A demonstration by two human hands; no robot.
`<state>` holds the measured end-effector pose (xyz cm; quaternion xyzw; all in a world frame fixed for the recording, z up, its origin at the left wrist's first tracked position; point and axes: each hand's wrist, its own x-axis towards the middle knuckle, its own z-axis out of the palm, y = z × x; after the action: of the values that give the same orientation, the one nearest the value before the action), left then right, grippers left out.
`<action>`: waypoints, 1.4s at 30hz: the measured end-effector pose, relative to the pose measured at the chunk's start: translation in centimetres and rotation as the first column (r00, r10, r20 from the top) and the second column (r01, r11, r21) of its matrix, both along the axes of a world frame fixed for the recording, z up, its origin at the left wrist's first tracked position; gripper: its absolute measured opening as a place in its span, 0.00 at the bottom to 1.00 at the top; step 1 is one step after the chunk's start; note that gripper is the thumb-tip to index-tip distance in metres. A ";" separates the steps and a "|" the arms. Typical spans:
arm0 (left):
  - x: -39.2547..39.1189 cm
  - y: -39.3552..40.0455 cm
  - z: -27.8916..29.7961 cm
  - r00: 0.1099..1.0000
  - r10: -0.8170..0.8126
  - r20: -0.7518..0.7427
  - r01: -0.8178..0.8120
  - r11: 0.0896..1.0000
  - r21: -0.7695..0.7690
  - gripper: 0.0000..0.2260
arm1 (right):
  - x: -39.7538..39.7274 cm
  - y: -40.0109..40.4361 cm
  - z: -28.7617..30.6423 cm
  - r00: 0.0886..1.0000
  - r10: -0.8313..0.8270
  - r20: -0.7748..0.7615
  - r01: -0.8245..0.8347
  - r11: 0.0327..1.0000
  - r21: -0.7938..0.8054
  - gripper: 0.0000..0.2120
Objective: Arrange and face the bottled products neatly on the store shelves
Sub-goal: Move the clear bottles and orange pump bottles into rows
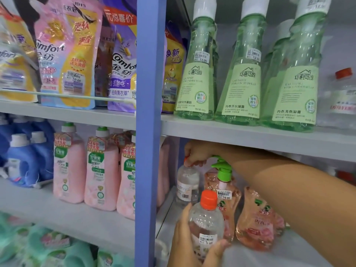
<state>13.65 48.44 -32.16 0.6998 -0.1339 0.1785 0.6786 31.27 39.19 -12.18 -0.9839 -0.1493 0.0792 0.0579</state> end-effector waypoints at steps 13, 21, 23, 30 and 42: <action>-0.3 1.3 0.5 0.999 -0.025 -0.047 0.027 0.998 0.050 0.45 | -5.2 2.2 1.2 0.985 0.173 -0.008 -0.173 0.979 -0.110 0.13; -1.8 3.5 0.8 0.997 -0.018 -0.074 0.015 0.999 -0.048 0.45 | -8.2 2.9 0.8 0.978 0.190 0.088 -0.159 0.947 -0.278 0.16; -2.7 4.6 1.3 0.998 -0.001 -0.064 -0.005 0.996 -0.085 0.47 | -9.4 3.2 1.3 0.961 0.242 0.134 -0.188 0.928 -0.323 0.14; -7.9 6.4 4.2 0.987 0.160 -0.001 -0.160 0.985 -0.070 0.39 | -13.9 1.7 2.1 0.934 0.323 0.151 -0.260 0.907 -0.333 0.14; -17.7 -2.4 12.3 0.964 0.244 0.105 -0.239 0.969 -0.055 0.31 | -28.2 -10.6 6.3 0.906 0.386 0.174 -0.323 0.896 -0.304 0.14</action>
<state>-4.09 46.07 -19.87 0.6854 -0.0814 0.3012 0.6580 3.04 28.61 -5.86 -0.9409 -0.3208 -0.0063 -0.1088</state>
